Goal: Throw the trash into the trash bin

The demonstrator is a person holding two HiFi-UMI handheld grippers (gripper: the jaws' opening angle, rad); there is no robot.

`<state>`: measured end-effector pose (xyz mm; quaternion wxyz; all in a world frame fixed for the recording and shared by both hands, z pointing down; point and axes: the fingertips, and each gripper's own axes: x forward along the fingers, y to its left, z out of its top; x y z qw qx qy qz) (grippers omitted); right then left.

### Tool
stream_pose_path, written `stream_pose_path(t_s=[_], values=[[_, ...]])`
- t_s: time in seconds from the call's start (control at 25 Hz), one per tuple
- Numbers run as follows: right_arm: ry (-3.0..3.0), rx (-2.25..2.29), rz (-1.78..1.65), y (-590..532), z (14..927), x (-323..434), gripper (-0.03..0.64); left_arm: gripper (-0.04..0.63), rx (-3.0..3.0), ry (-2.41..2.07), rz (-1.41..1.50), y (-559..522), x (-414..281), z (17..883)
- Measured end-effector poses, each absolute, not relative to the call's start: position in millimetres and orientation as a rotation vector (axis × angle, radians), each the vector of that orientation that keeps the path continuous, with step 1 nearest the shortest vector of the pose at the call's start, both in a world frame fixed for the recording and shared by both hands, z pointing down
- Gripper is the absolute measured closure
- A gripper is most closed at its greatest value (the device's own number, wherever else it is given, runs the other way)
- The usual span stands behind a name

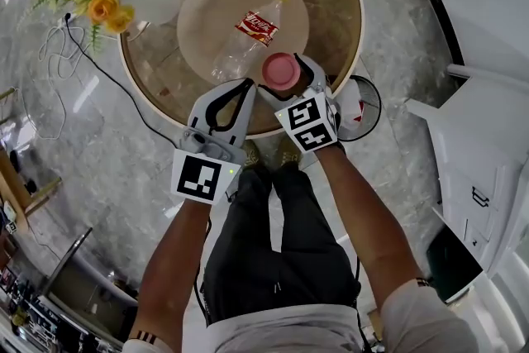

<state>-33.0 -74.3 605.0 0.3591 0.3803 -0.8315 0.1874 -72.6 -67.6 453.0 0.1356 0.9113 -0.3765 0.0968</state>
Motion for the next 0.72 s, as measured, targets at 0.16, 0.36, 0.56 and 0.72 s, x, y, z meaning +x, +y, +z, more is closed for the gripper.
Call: stream_pose_path(t_s=[0.16,0.36,0.56,0.72], values=[[-2.127,0.983,0.503,-75.0,612.0,-32.2,0.202,0.595,2.638,-1.090,0.280,-68.0,-74.6,453.2],[-2.140,1.001,0.485,-74.3,611.3,-33.9,0.219,0.595,2.638,-1.087,0.275,-66.7,-75.7,454.7],[-2.154,1.030,0.472,-72.1,607.2,-31.7,0.225,0.595,2.636,-1.080,0.284,-62.8,-75.0,456.8],[-2.186,1.081,0.469,-67.9,591.8,-29.8,0.225,0.595,2.650,-1.071,0.296,-60.6,-72.1,457.1]])
